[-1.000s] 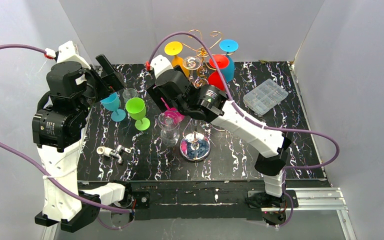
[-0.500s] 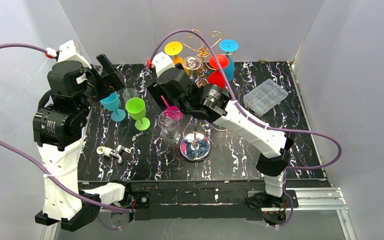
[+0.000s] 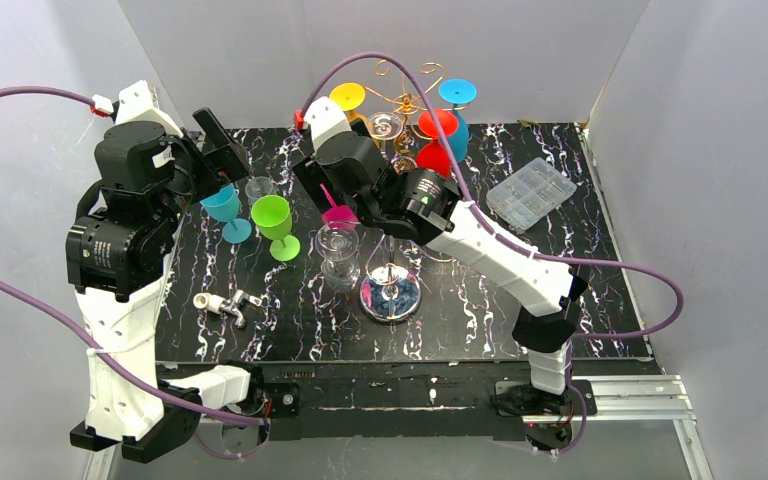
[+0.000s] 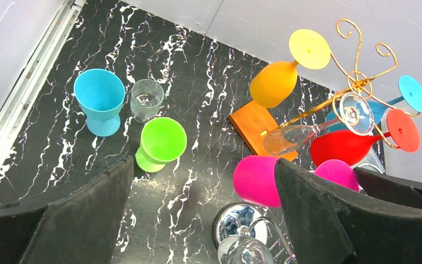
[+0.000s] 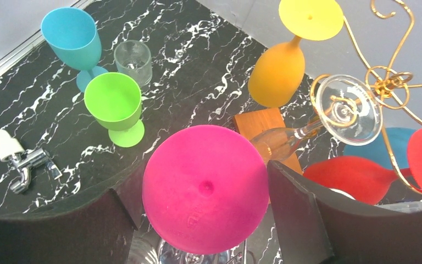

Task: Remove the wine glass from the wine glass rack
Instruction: Pick up the wine glass from the wine rack.

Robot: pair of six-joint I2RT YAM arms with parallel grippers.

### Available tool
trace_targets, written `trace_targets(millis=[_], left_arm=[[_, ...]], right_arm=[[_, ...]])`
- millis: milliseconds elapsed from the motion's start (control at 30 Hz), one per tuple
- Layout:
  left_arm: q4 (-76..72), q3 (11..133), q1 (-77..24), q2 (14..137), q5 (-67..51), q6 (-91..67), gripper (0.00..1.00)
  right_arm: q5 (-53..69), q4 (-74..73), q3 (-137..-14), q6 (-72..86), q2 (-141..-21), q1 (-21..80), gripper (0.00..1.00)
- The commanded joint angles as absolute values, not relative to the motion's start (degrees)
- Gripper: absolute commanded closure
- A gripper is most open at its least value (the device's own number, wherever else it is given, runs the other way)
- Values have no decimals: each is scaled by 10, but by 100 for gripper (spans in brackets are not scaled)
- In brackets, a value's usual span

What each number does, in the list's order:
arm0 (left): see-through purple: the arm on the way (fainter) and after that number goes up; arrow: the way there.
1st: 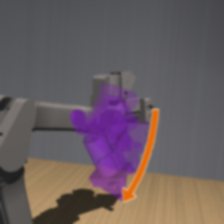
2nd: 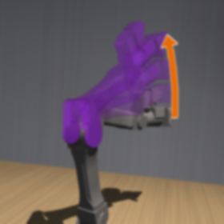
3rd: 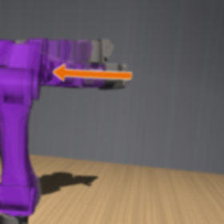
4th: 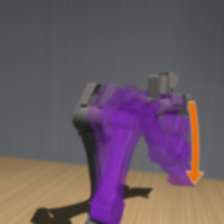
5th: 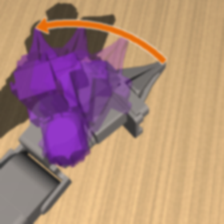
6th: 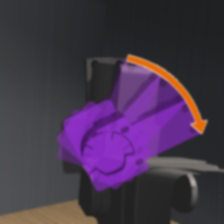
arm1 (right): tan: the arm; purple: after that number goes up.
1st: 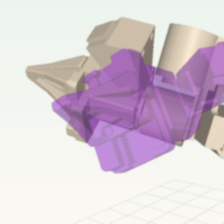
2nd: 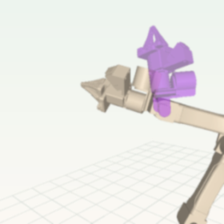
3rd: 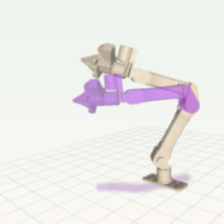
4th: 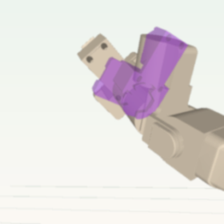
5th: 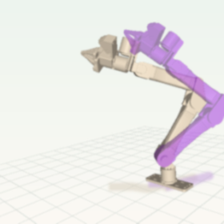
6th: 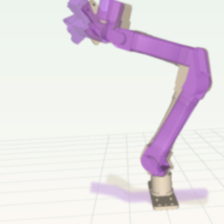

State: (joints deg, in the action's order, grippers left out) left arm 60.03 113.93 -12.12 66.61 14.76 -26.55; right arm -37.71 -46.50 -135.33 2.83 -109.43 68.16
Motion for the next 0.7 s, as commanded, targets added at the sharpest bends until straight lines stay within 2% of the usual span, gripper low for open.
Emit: trace_targets(millis=[0, 300, 667], left_arm=[[596, 1144, -120, 666, 155, -255, 1], [594, 1138, -120, 666, 151, -253, 1], [589, 1130, -120, 667, 139, -256, 1]], right_arm=[[-420, -413, -1370, 7, -1084, 680, 36], [-452, -413, -1372, 1, -1088, 676, 36], [-433, -447, -1350, 31, -1055, 675, 38]])
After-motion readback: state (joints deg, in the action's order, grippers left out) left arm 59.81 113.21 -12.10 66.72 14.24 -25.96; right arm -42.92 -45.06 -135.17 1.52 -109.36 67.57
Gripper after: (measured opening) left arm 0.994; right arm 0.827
